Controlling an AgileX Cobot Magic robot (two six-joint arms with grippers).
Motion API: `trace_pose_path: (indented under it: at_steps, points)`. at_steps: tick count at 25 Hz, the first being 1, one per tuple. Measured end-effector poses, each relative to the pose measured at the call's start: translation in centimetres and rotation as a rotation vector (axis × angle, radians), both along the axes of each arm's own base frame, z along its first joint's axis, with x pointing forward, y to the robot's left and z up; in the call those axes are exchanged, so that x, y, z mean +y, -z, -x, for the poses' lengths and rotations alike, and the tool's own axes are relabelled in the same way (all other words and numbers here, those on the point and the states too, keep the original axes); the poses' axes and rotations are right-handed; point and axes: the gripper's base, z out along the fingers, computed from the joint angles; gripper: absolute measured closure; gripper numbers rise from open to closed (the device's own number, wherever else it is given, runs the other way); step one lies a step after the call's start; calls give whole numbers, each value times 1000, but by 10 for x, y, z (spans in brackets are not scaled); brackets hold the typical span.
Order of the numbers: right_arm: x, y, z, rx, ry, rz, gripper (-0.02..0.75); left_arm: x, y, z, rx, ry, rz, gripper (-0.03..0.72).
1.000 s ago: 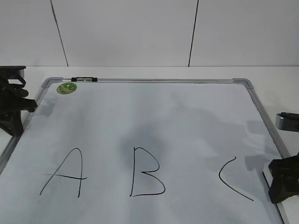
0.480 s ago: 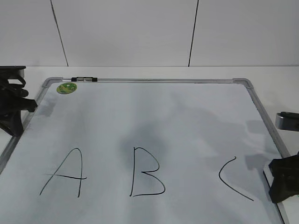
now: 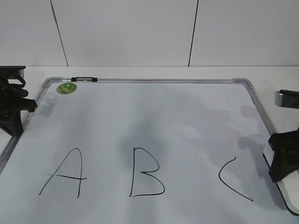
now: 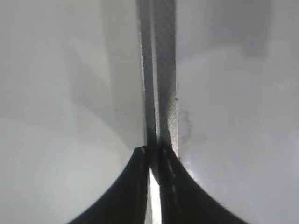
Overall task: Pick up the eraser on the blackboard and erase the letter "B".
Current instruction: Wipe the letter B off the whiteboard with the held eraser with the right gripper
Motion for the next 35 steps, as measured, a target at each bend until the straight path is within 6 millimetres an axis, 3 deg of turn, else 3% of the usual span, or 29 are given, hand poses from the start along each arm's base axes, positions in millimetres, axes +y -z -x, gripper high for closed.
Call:
trace_pose_path:
  at_steps: [5, 11, 16, 22, 28, 35]
  points:
    - [9, -19, -13, -53, -16, -12, 206, 0, 0, 0, 0, 0, 0, 656]
    - [66, -34, -26, -119, -160, 9, 206, 0, 0, 0, 0, 0, 0, 656]
    - [115, -25, -37, -111, -270, 29, 206, 0, 0, 0, 1, 0, 0, 656]
    - [158, 2, -60, -92, -349, 45, 207, 0, 0, 0, 1, 0, 0, 656]
    - [173, 28, -81, -67, -354, 55, 208, 0, 0, 0, 1, 0, 0, 656]
    - [180, 32, -84, -40, -365, 59, 209, 1, 0, 0, 3, 1, -4, 656]
